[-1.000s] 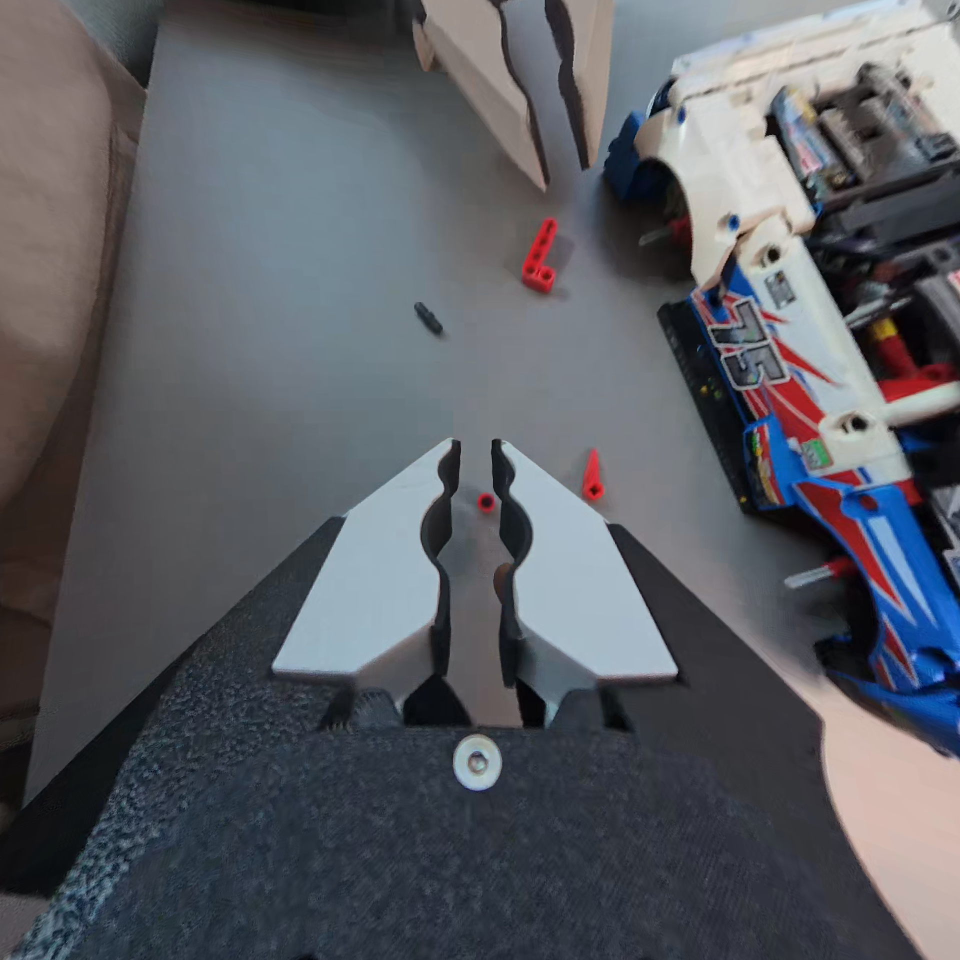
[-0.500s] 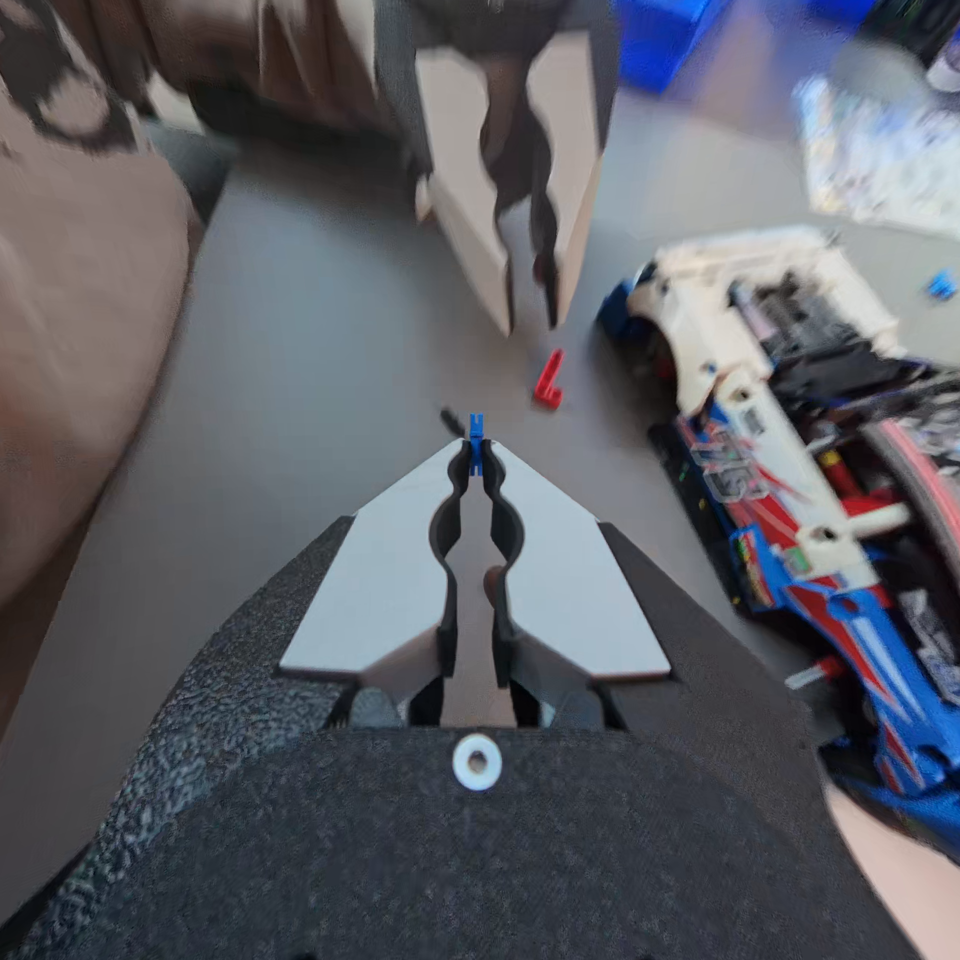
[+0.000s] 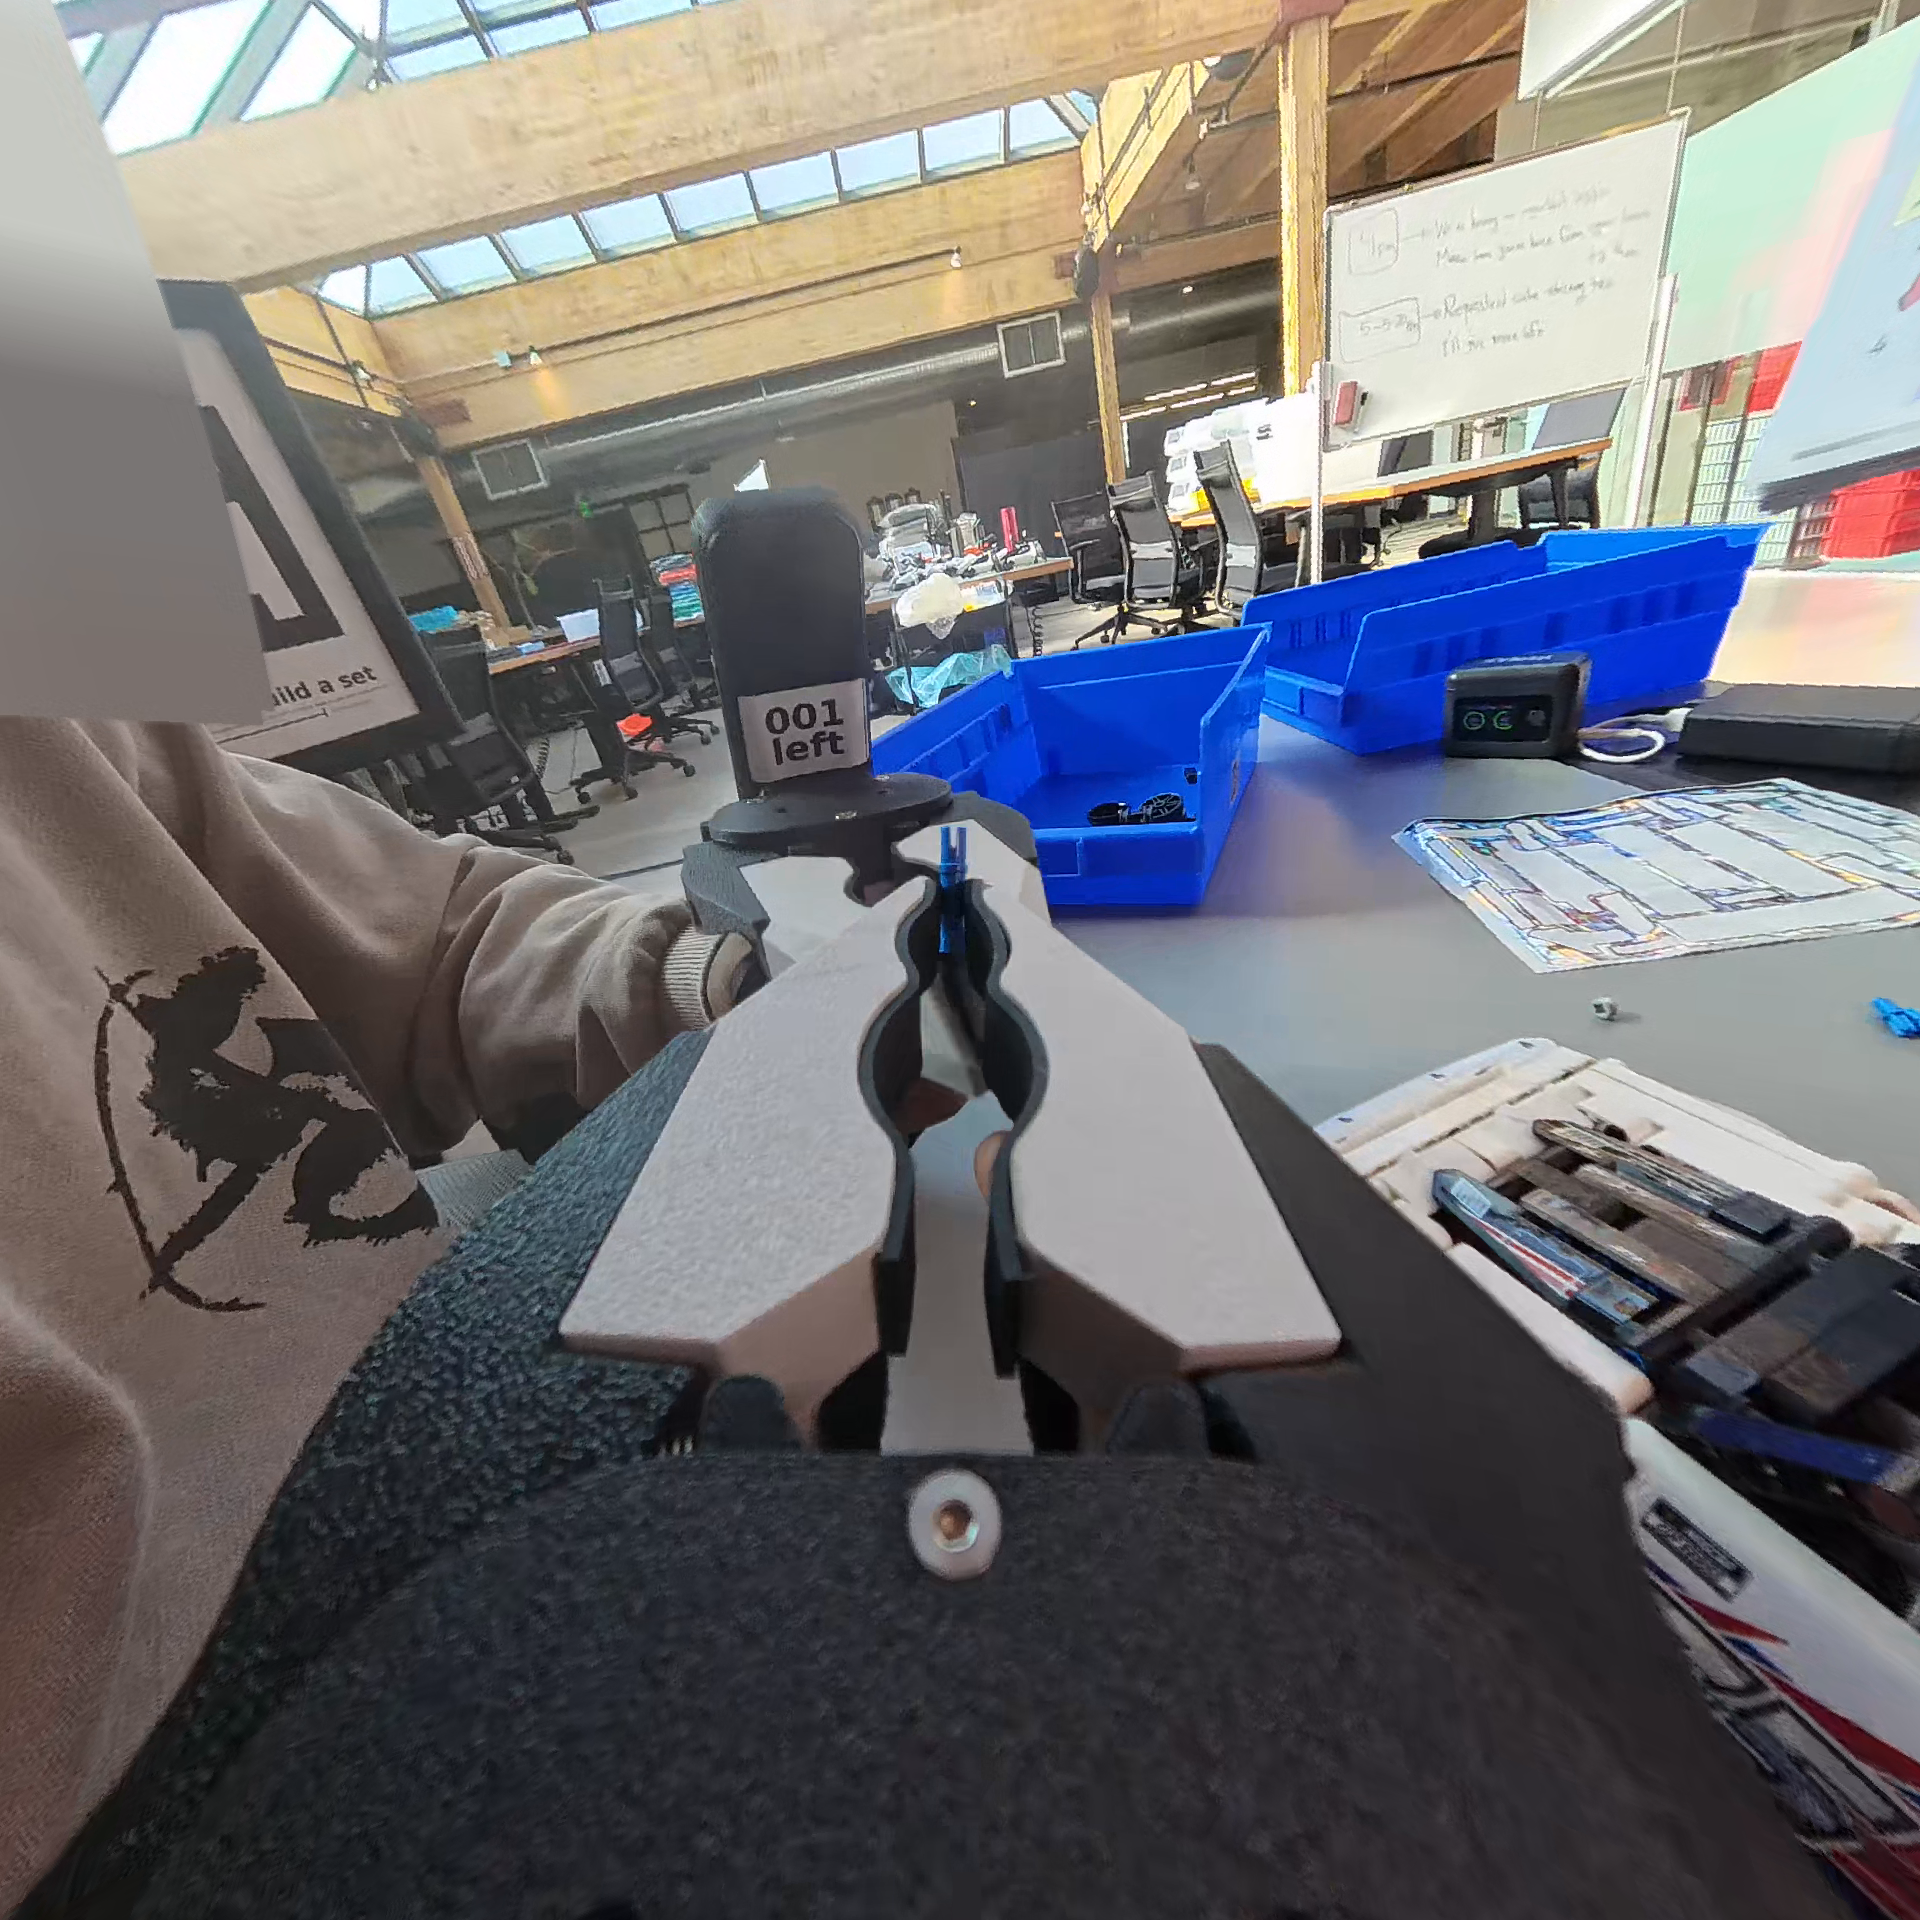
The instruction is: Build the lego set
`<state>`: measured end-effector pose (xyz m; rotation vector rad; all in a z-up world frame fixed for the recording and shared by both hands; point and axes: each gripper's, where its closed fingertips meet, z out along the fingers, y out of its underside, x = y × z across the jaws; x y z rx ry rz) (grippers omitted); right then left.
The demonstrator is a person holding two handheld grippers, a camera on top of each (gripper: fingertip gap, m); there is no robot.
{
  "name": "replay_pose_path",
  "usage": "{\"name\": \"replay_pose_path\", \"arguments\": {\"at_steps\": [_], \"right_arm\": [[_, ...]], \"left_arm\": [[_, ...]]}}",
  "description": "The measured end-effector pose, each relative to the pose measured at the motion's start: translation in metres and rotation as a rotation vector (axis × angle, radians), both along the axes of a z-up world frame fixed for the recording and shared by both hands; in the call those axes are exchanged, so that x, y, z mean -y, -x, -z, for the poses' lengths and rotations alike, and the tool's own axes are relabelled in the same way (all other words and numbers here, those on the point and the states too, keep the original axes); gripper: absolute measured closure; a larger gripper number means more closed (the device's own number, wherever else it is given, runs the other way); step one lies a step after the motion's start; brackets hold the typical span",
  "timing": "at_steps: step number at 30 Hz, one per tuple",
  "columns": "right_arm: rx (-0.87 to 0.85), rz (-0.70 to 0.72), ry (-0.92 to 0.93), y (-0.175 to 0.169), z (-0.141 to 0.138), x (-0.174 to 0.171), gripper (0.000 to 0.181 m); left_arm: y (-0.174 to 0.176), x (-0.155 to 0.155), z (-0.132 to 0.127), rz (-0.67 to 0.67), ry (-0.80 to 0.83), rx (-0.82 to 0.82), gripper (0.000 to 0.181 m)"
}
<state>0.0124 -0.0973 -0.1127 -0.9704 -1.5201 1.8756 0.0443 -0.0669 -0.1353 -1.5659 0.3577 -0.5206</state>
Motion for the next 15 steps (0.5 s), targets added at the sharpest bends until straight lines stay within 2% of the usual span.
{"name": "replay_pose_path", "arguments": {"at_steps": [2,6,15], "right_arm": [[-0.005,0.007,0.032,0.001,0.002,-0.005,0.181],[0.011,-0.004,0.068,-0.001,0.007,-0.011,0.181],[0.027,-0.006,-0.037,-0.007,0.017,-0.018,0.181]], "left_arm": [[0.006,0.001,-0.002,-0.011,-0.001,0.011,0.179],[0.009,-0.001,0.003,-0.012,0.036,0.008,0.18],[0.008,-0.002,0.011,0.014,0.072,-0.002,0.18]]}}
